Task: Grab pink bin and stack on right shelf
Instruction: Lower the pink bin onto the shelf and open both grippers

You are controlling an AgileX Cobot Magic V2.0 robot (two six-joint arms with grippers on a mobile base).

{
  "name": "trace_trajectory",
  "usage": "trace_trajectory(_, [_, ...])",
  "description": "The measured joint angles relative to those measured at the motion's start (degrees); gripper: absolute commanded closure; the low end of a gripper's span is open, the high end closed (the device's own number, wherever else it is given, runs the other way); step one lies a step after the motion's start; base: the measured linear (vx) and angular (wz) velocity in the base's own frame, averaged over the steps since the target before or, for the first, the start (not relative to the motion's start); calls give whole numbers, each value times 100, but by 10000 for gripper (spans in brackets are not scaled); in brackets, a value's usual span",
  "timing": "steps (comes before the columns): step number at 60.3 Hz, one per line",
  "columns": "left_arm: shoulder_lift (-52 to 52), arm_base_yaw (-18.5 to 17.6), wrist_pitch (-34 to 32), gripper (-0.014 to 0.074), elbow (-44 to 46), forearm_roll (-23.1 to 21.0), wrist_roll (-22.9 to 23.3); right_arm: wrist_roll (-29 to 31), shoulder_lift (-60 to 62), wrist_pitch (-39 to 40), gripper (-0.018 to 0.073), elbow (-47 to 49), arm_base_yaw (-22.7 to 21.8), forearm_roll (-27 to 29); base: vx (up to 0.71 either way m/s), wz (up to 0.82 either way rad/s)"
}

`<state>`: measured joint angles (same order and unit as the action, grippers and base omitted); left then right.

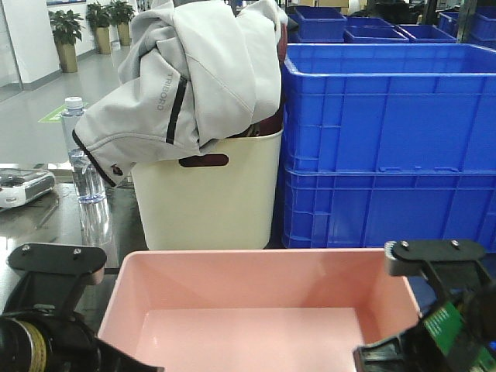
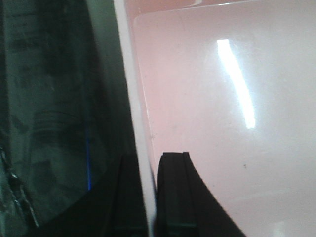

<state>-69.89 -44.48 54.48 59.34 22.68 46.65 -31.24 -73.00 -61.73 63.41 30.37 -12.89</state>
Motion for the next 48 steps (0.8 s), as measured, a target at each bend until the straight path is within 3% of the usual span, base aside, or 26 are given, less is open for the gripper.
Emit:
trace_trajectory(10, [-230, 645, -388, 523, 0, -16, -304, 217, -735, 144, 559, 580, -359, 434, 0, 0])
trace_trajectory(20, [-555, 1087, -914, 393, 0, -81, -698, 315, -1421, 313, 500, 917, -582, 610, 0, 0])
trace_trajectory(28, [-861, 1377, -1036, 224, 92, -124, -955, 319, -1816, 477, 374, 1092, -588, 622, 0, 0])
trace_trajectory(36, [-1040, 1496, -857, 40, 369, -118, -1214, 319, -1923, 538, 169, 1138, -615, 485, 0, 0])
trace_trajectory(43, [-970, 1532, -749, -39, 633, -258, -1519, 318, -1858, 620, 17, 1138, -650, 335, 0, 0])
trace_trajectory(48, [-780, 1537, -677, -41, 748, -497, -1854, 354, -1645, 640, -33, 1116, -650, 286, 0, 0])
